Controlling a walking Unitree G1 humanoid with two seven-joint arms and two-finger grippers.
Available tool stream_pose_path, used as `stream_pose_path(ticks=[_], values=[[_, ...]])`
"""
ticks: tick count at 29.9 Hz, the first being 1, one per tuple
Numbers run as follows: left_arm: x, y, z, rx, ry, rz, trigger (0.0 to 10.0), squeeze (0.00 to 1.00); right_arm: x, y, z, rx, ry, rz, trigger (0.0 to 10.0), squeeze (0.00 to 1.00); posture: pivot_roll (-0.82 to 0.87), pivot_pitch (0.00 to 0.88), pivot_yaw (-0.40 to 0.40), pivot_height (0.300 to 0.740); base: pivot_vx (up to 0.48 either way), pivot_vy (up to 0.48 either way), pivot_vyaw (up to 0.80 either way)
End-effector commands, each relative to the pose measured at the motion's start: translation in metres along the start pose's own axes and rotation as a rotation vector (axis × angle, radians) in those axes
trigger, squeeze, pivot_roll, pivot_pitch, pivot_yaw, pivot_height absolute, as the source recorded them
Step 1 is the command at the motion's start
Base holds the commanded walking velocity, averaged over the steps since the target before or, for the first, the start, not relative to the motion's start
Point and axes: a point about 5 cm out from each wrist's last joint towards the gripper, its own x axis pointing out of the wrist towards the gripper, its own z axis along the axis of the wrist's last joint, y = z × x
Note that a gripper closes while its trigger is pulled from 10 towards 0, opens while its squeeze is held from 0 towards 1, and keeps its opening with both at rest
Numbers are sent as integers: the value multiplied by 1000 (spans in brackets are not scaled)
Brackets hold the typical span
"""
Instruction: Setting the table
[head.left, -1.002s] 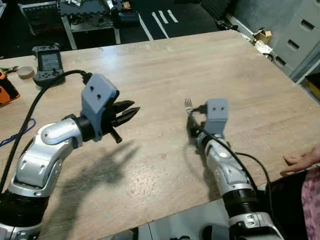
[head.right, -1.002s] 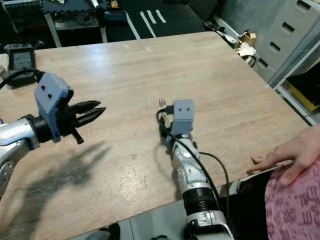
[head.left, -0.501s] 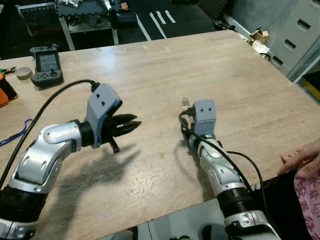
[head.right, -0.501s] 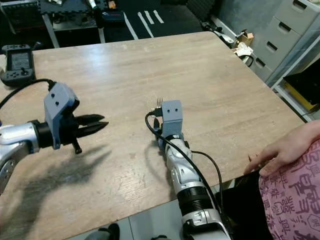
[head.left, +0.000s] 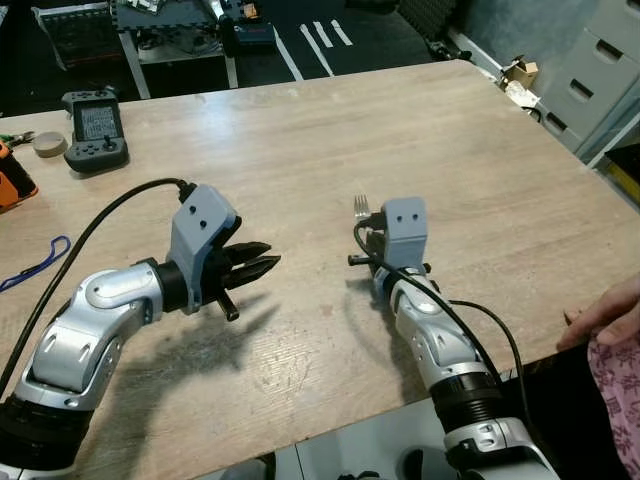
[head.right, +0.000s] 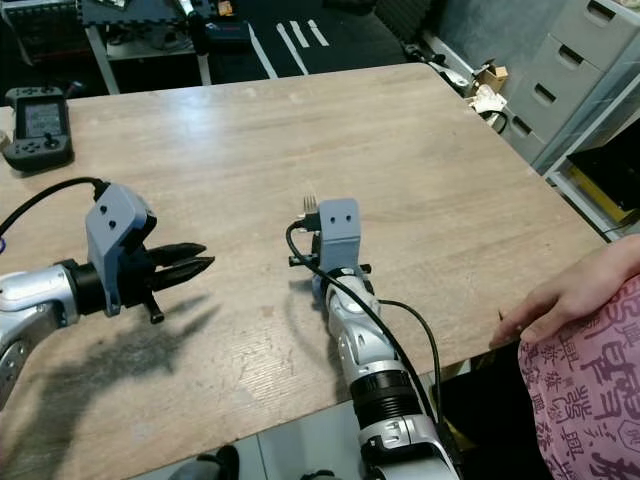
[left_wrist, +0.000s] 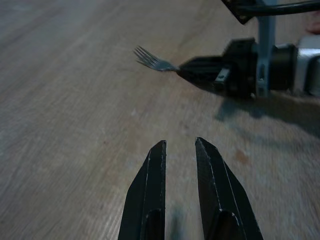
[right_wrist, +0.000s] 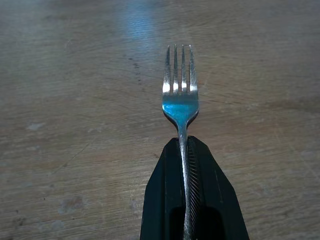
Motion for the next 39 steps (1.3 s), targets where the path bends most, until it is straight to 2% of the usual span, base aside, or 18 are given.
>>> stream_pose_path(ticks=[1, 4, 5, 6, 7, 9, 12, 16, 17, 19, 20, 23, 25, 27, 28, 33, 39], values=[[-1, -3, -3, -6, 10, 1, 10000, 0, -5, -6, -21, 31, 83, -29, 0, 0, 129, 166, 38, 740, 0, 0, 0], [0, 0, -2, -10, -6, 64, 10000, 0, -12, -4, 13, 135, -123, 10, 0, 0, 125, 162, 38, 740, 0, 0, 0], [-1, 3, 1, -29, -37, 115, 10000, 0, -23, -3, 38, 210, -271, 55, 2745, 0, 121, 159, 41, 740, 0, 0, 0], [-2, 5, 4, -44, -59, 145, 10000, 0, -31, -3, 48, 245, -327, 73, 10000, 0, 121, 159, 41, 740, 0, 0, 0], [-2, 5, 4, -44, -59, 145, 10000, 0, -31, -3, 48, 245, -327, 73, 10000, 0, 121, 159, 41, 740, 0, 0, 0], [-5, 8, 8, -61, -95, 194, 10000, 0, -45, -5, 60, 282, -393, 81, 10000, 0, 113, 156, 44, 740, 0, 0, 0], [-12, 6, 10, -77, -118, 276, 10000, 0, -73, -7, 66, 258, -466, 58, 10000, 0, 100, 149, 51, 740, 0, 0, 0], [-16, 1, 3, -70, -99, 330, 10000, 0, -90, -6, 57, 220, -466, 33, 10000, 0, 78, 137, 62, 740, 0, 0, 0], [-16, -3, -3, -60, -81, 363, 10000, 0, -97, -7, 43, 202, -437, 13, 10000, 0, 69, 131, 65, 740, 0, 0, 0], [-15, -7, -7, -57, -72, 387, 10000, 0, -101, -8, 30, 175, -407, -12, 10000, 0, 63, 122, 69, 740, 0, 0, 0], [-15, -7, -7, -57, -72, 387, 10000, 0, -101, -8, 30, 175, -407, -12, 10000, 0, 63, 122, 69, 740, 0, 0, 0], [-14, -13, -14, -45, -61, 429, 10000, 0, -107, -11, 3, 156, -326, -69, 10000, 0, 57, 103, 67, 740, 0, 0, 0], [-13, -15, -19, -57, -60, 471, 10000, 0, -107, -15, -4, 130, -315, -119, 10000, 0, 55, 94, 69, 740, 0, 0, 0], [-13, -15, -21, -68, -59, 489, 10000, 0, -107, -17, -5, 127, -317, -141, 10000, 0, 52, 91, 70, 740, 0, 0, 0], [-13, -19, -29, -89, -43, 513, 10000, 0, -103, -20, -4, 130, -323, -181, 10000, 0, 36, 73, 78, 740, 0, 0, 0], [-11, -24, -36, -101, -28, 531, 10000, 0, -99, -20, -1, 124, -335, -185, 10000, 0, 28, 64, 76, 740, 0, 0, 0], [-5, -28, -43, -109, -21, 572, 10000, 0, -95, -28, -4, 99, -331, -202, 10000, 0, 6, 56, 53, 740, 0, 0, 0]])
